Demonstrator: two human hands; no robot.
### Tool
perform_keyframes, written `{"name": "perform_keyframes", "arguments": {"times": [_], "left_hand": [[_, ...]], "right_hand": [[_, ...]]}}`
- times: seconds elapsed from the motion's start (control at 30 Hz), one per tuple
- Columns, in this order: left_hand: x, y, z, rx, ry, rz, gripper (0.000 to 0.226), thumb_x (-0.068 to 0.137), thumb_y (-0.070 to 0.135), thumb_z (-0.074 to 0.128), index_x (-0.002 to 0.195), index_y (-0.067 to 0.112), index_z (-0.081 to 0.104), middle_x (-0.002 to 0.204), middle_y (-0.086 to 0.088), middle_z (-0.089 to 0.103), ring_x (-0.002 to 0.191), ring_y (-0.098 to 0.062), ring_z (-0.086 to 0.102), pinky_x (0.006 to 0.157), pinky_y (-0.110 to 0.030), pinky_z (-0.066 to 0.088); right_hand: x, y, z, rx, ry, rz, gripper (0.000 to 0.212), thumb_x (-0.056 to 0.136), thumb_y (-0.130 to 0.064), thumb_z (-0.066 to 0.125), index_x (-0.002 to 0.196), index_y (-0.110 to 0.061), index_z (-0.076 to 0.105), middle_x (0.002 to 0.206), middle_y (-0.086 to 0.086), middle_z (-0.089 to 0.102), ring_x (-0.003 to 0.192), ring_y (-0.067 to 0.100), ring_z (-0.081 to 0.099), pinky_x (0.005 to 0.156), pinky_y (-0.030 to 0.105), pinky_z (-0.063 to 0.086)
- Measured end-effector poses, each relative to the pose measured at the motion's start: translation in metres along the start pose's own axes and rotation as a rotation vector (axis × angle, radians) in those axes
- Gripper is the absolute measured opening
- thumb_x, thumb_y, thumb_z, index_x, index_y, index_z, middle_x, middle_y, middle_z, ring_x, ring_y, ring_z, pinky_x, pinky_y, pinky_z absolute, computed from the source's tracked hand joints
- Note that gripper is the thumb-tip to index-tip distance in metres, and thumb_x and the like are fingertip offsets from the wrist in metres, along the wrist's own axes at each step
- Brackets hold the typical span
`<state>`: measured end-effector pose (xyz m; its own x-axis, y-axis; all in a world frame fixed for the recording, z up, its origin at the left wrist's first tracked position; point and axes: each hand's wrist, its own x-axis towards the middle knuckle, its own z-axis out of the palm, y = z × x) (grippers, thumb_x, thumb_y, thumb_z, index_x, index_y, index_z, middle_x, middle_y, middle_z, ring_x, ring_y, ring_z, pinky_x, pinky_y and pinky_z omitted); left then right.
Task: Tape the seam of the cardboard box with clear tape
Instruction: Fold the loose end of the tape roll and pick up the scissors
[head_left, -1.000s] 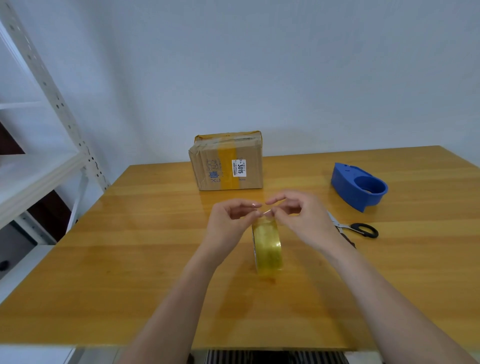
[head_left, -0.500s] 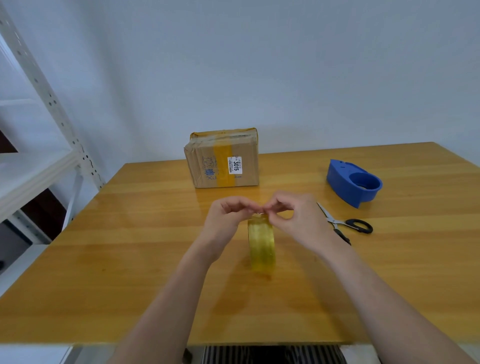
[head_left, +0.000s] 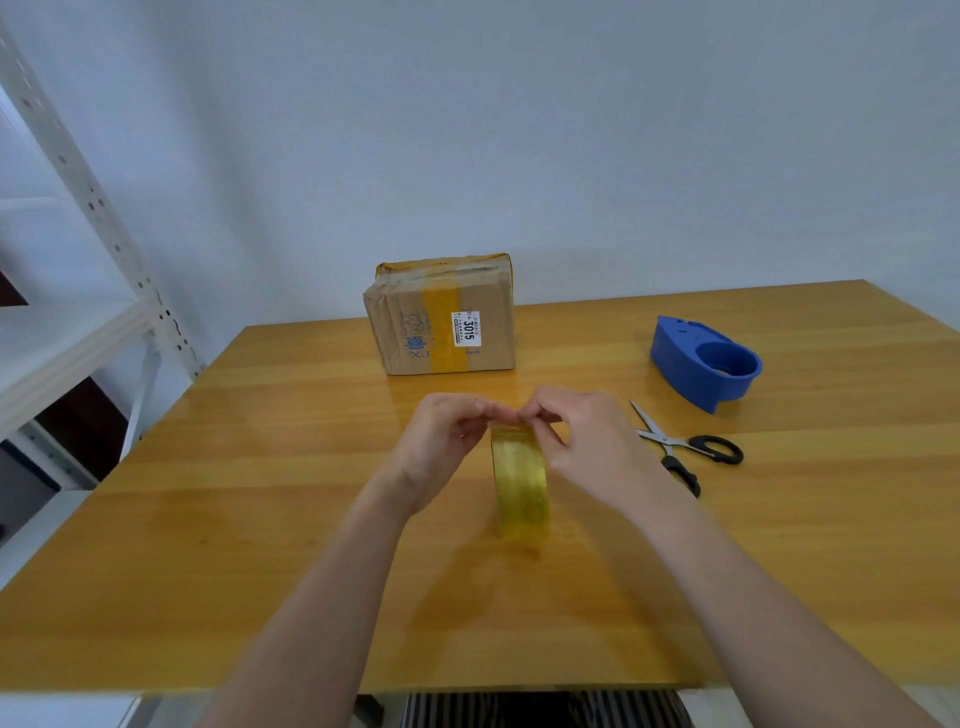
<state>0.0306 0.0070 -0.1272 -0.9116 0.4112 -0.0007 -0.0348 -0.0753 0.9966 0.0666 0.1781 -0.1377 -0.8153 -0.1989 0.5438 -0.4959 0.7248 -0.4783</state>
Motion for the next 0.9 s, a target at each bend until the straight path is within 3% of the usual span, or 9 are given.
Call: {"name": "perform_keyframes", "arguments": {"times": [0.07,0.17,0.27,0.4,0.5,0.63,0.77,0.9], "left_hand": [[0.000,-0.002,0.001,0.081,0.018,0.030,0.020,0.088,0.015,0.060,0.080,0.007,0.076,0.086,-0.010,0.074,0.087,-0.015,0.066,0.087,-0.026,0.049],[0.000,-0.003,0.000,0.203,0.061,0.064,0.005,0.083,0.010,0.070,0.085,0.008,0.074,0.085,-0.009,0.074,0.083,-0.014,0.067,0.082,-0.027,0.051],[0.000,0.000,-0.001,0.210,0.104,0.067,0.013,0.080,0.003,0.072,0.089,0.009,0.066,0.084,-0.008,0.071,0.080,-0.015,0.066,0.076,-0.023,0.051],[-0.001,0.003,-0.002,0.202,0.123,0.093,0.019,0.081,-0.001,0.070,0.087,0.010,0.057,0.083,-0.008,0.069,0.079,-0.015,0.064,0.073,-0.024,0.049],[-0.001,0.003,-0.003,0.242,0.114,0.128,0.018,0.083,-0.004,0.066,0.088,0.009,0.056,0.084,-0.008,0.069,0.080,-0.014,0.066,0.072,-0.022,0.050],[0.000,0.005,-0.002,0.284,0.118,0.159,0.019,0.082,-0.001,0.069,0.085,0.012,0.056,0.081,-0.005,0.066,0.072,-0.007,0.063,0.069,-0.019,0.049],[-0.002,0.005,-0.001,0.298,0.132,0.163,0.019,0.080,-0.001,0.071,0.087,0.010,0.058,0.084,-0.008,0.070,0.078,-0.014,0.065,0.075,-0.025,0.053],[-0.008,0.004,-0.001,0.420,0.154,0.127,0.020,0.077,0.009,0.077,0.095,0.007,0.067,0.089,-0.006,0.072,0.078,-0.006,0.065,0.069,-0.016,0.051]], "right_hand": [[-0.001,0.000,0.000,-0.020,-0.003,-0.005,0.011,0.089,-0.009,0.059,0.091,-0.016,0.066,0.079,0.001,0.070,0.069,0.017,0.063,0.064,0.038,0.052],[-0.002,0.000,0.002,-0.003,0.016,0.000,0.013,0.090,-0.005,0.058,0.092,-0.014,0.067,0.079,0.000,0.071,0.065,0.013,0.062,0.060,0.032,0.052],[0.000,0.000,0.006,0.030,0.017,0.018,0.016,0.091,-0.004,0.057,0.094,-0.014,0.069,0.082,-0.002,0.072,0.069,0.010,0.063,0.062,0.025,0.050],[0.001,-0.004,0.002,0.201,0.019,0.178,0.029,0.092,0.001,0.052,0.103,-0.018,0.071,0.090,-0.008,0.073,0.077,-0.009,0.063,0.069,0.007,0.044],[0.001,-0.006,-0.006,0.400,-0.024,0.353,0.031,0.096,-0.009,0.050,0.117,-0.027,0.065,0.097,-0.014,0.074,0.089,0.001,0.067,0.080,0.021,0.052],[0.005,-0.011,-0.006,0.438,-0.055,0.407,0.023,0.086,-0.035,0.067,0.103,-0.021,0.072,0.094,-0.011,0.074,0.089,-0.001,0.067,0.083,0.026,0.054],[0.011,-0.011,-0.003,0.346,-0.038,0.436,0.011,0.081,-0.032,0.074,0.084,-0.022,0.074,0.080,-0.006,0.074,0.076,0.011,0.069,0.073,0.041,0.057],[0.012,-0.009,-0.001,0.330,-0.027,0.435,0.007,0.081,-0.026,0.074,0.076,-0.022,0.074,0.074,0.006,0.072,0.075,0.023,0.065,0.070,0.041,0.053]]}}
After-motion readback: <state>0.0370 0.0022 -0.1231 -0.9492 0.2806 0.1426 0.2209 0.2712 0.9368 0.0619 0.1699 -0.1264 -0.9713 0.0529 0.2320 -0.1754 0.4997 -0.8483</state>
